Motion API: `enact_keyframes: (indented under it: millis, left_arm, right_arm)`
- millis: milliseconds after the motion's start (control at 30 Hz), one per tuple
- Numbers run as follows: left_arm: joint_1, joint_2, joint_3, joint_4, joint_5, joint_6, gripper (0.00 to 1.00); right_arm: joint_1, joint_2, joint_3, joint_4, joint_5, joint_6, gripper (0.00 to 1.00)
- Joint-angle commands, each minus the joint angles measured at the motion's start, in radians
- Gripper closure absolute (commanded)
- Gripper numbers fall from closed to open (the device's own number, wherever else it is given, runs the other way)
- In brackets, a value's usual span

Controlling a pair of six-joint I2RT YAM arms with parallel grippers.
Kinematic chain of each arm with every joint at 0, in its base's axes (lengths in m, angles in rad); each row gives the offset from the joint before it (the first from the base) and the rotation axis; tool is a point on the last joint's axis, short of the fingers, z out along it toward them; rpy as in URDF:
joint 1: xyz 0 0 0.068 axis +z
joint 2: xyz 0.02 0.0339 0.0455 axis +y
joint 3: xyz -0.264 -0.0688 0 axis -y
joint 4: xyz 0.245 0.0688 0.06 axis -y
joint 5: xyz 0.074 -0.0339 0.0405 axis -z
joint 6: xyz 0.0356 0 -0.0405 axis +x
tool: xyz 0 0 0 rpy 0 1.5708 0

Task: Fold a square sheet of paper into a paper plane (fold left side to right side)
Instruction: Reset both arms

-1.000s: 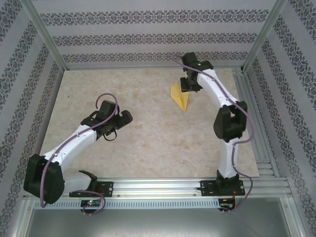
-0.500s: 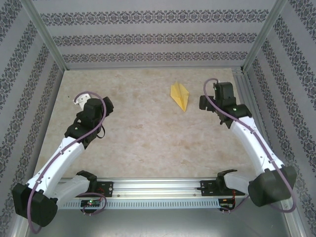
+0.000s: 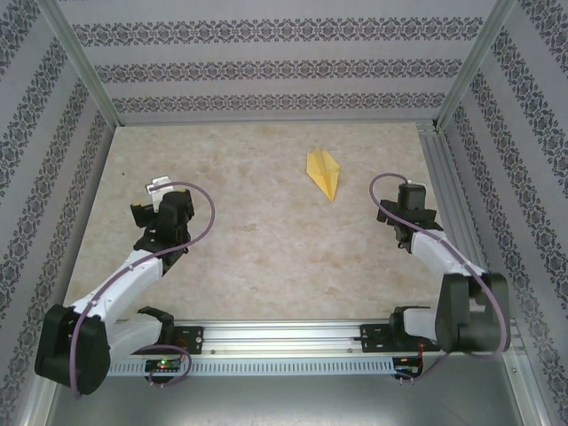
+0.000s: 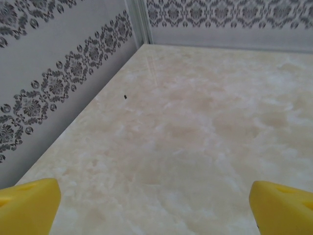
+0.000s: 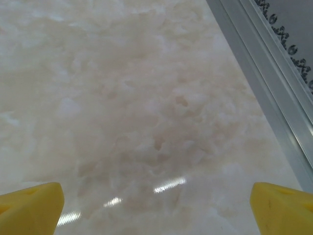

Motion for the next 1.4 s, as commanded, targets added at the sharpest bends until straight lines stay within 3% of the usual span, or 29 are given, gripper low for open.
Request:
enact_keyframes:
  millis: [0, 267, 333, 367, 433, 600, 667, 1367]
  left_arm:
    - [0.058, 0.039, -0.068, 0.271, 0.116, 0.131, 0.0]
    - [0.181, 0.222, -0.196, 0.679, 0.368, 0.186, 0.0]
    - [0.205, 0.242, -0.146, 0.595, 0.451, 0.182, 0.0]
    - [0.214, 0.261, -0.149, 0.634, 0.499, 0.185, 0.0]
    - [0.216, 0.284, -0.172, 0.733, 0.541, 0.158, 0.0]
    - [0.216, 0.485, -0.191, 0.958, 0.602, 0.18, 0.0]
    - [0.216, 0.462, -0.124, 0.786, 0.644, 0.195, 0.0]
    - [0.213, 0.468, -0.121, 0.795, 0.656, 0.207, 0.0]
  right_arm:
    - [-0.006, 0.043, -0.012, 0.263, -0.008, -0.074, 0.02]
    - [-0.008, 0.1, -0.076, 0.62, -0.184, -0.114, 0.02]
    - [-0.006, 0.116, -0.063, 0.622, -0.219, -0.112, 0.02]
    - [-0.006, 0.131, -0.082, 0.678, -0.237, -0.11, 0.02]
    - [-0.005, 0.166, -0.125, 0.803, -0.243, -0.109, 0.02]
    - [-0.006, 0.177, -0.188, 0.913, -0.256, -0.116, 0.02]
    - [-0.012, 0.201, -0.217, 1.0, -0.232, -0.098, 0.02]
    - [0.0, 0.196, -0.206, 0.967, -0.193, -0.102, 0.02]
